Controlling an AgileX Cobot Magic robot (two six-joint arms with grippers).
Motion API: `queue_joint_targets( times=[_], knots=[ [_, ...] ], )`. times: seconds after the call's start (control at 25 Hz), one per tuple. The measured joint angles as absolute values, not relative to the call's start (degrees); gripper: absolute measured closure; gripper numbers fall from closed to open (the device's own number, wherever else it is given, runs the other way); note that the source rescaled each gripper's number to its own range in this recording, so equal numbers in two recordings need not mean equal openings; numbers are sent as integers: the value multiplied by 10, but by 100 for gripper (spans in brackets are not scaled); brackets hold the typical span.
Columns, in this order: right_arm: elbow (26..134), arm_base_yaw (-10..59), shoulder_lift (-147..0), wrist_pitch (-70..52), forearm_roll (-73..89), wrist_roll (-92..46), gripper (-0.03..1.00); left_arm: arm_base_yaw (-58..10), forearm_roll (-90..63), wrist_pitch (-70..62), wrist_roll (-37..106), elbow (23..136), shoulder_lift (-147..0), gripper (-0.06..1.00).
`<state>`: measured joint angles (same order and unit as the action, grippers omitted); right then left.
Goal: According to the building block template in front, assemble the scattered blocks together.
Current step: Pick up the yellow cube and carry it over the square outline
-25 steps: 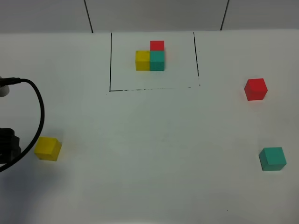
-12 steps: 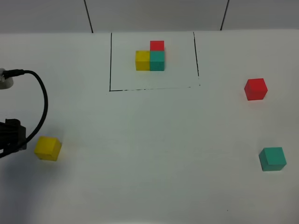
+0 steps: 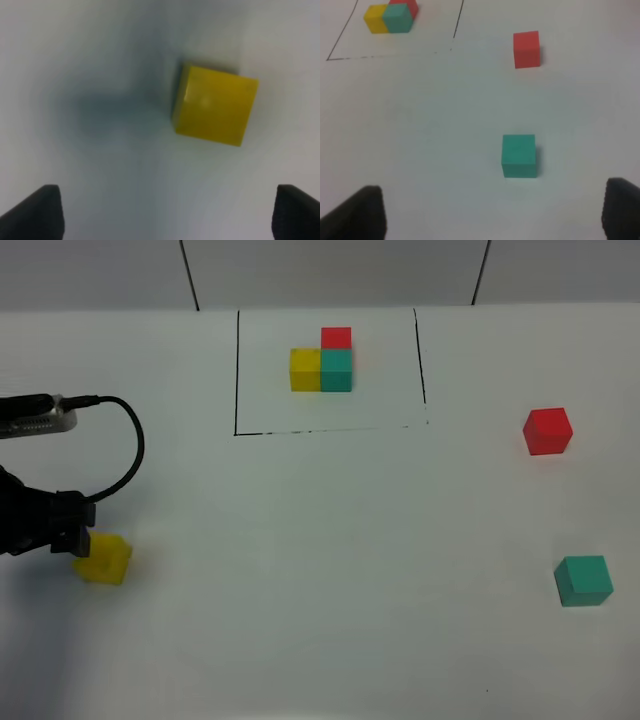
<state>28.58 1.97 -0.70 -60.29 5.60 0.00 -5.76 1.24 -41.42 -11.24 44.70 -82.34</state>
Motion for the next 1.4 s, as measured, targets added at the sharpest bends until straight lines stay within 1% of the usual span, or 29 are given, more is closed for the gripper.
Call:
queue_joint_targets(
  times=[0.08,0.32,0.56,0.84,1.4],
  knots=[
    [286,20,-7,-603,56,0,22,-60,12,-413,-112,456,-838,-6],
    [286,20,-7,-603,56,0,22,-96,14,-407,-118,466,-859,-6],
    [286,20,-7,-603,56,0,22,-97,34,-413,-138,466,-859,-6],
    [286,20,-7,-603,56,0,22,-97,31,-383,-141,466,-863,-6],
    [286,20,-7,-603,56,4,22,-97,18,-339,-139,467,-982,-6]
  ],
)
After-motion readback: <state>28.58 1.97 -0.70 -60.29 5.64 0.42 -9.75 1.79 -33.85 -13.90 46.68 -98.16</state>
